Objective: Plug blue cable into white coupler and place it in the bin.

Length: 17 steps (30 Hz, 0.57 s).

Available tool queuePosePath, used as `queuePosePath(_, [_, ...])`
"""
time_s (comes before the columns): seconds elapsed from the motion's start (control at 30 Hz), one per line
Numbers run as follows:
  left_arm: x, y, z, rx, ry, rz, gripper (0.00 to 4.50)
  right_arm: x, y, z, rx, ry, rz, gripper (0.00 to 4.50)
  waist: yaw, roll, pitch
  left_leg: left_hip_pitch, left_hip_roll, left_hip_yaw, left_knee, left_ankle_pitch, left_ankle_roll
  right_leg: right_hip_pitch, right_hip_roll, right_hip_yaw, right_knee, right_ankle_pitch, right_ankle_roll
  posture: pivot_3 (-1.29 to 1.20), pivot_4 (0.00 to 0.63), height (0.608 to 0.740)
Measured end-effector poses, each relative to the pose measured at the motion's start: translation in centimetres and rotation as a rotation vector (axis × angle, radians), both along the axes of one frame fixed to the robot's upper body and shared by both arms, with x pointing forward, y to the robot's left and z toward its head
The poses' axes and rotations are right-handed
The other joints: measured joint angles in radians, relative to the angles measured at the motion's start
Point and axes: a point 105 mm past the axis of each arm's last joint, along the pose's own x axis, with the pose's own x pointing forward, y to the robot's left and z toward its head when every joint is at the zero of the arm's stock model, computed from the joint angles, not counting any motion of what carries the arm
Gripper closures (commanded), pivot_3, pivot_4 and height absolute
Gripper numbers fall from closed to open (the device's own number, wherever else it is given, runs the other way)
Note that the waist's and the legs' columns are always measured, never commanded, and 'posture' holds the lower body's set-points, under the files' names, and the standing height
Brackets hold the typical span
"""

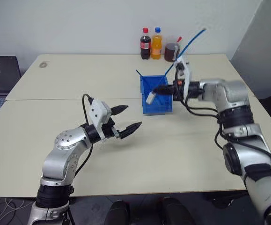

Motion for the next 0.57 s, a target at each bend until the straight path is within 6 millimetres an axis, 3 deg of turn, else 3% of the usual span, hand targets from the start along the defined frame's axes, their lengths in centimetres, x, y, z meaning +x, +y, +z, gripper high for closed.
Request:
queuePosePath(0.23, [-0.7,-0.1,-0.4,-0.039,0.029,0.103,0.00,2.9,-1.8,-2.6,-0.084,0.009,-0.256,1.94,0.009,-0.003,0.002,-0.016,-0.001,0.000,0.000,0.000,-0.001,-0.015,-0.003,0.001,0.000,0.001,0.000,0.00,0.150,0.740])
queuePosePath(0.4, [-0.3,0.7,-0.5,-0.037,0.030,0.200,0.00,3.7,-2.1,-1.3,-0.136,-0.088,-0.314,0.66,0.013,-0.003,0.002,-0.016,-0.001,-0.001,-0.001,0.000,-0.001,-0.015,-0.004,0.000,0.000,0.001,-0.001,0.00,0.150,0.740])
queuePosePath(0.57, [0.4,2.8,-0.4,-0.033,0.032,0.335,0.00,3.7,-2.7,0.5,-0.154,-0.194,-0.265,0.66,0.016,-0.003,0.002,-0.015,-0.002,-0.001,0.000,0.000,-0.001,-0.015,-0.004,-0.001,0.001,0.001,-0.001,0.00,0.150,0.740])
